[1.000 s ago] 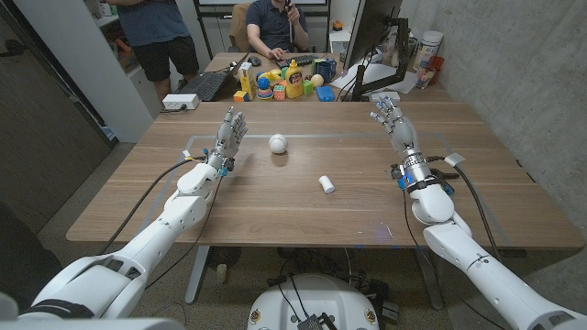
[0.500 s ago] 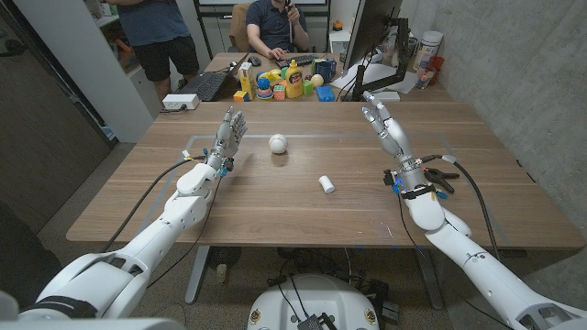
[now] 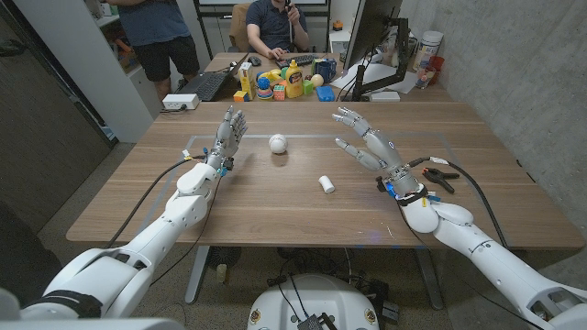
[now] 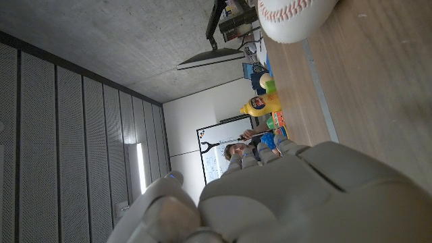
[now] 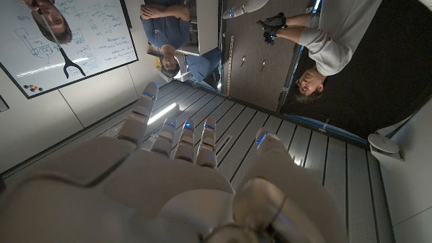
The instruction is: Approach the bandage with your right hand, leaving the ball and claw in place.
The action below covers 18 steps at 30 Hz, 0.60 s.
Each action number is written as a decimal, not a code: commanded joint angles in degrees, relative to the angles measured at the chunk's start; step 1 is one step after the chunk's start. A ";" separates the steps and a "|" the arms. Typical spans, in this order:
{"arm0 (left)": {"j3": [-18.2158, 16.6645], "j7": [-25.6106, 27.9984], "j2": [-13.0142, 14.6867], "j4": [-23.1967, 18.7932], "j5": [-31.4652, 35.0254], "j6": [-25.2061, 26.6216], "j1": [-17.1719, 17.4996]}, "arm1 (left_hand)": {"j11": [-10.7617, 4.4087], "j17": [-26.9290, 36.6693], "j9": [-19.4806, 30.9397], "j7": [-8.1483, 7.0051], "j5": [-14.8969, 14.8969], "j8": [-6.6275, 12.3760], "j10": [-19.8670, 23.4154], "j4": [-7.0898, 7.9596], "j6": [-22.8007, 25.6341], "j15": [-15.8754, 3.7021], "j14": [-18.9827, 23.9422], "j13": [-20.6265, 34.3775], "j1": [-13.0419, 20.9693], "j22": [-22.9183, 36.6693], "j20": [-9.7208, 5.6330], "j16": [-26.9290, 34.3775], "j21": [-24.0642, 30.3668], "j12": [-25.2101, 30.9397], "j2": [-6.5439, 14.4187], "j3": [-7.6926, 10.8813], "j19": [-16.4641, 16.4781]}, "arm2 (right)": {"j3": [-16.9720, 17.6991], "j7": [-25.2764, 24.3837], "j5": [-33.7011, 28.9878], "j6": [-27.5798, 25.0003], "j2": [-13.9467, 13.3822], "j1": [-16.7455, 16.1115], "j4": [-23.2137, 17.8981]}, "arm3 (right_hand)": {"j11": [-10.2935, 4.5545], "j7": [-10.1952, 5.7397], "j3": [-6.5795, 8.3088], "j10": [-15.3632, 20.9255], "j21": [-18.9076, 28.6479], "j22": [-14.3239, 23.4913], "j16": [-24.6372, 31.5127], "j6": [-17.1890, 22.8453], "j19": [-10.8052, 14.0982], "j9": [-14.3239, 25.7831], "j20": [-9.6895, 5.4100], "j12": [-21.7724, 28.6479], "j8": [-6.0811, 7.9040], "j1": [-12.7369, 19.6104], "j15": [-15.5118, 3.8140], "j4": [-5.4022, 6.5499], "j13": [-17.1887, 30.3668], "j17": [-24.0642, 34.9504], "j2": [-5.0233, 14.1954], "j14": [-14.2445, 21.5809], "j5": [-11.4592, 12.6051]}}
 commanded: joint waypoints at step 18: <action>0.45 -2.64 -1.61 4.55 0.22 -2.34 -2.19 | -0.31 0.07 0.32 -0.25 0.22 0.34 -10.81 0.24 -12.09 -0.27 -8.98 0.22 -0.11 0.21 -0.56 0.56 0.36 0.36 7.70 -0.50 -0.06 | -17.54 -2.20 -14.41 -17.38 -10.31 7.46 -6.31 | -0.70 -1.43 -0.40 -3.50 -3.05 -0.14 -1.03 -0.66 -3.38 0.40 0.48 -0.91 -1.57 0.41 -0.41 -0.36 0.27 0.17 0.10 -3.64 -2.61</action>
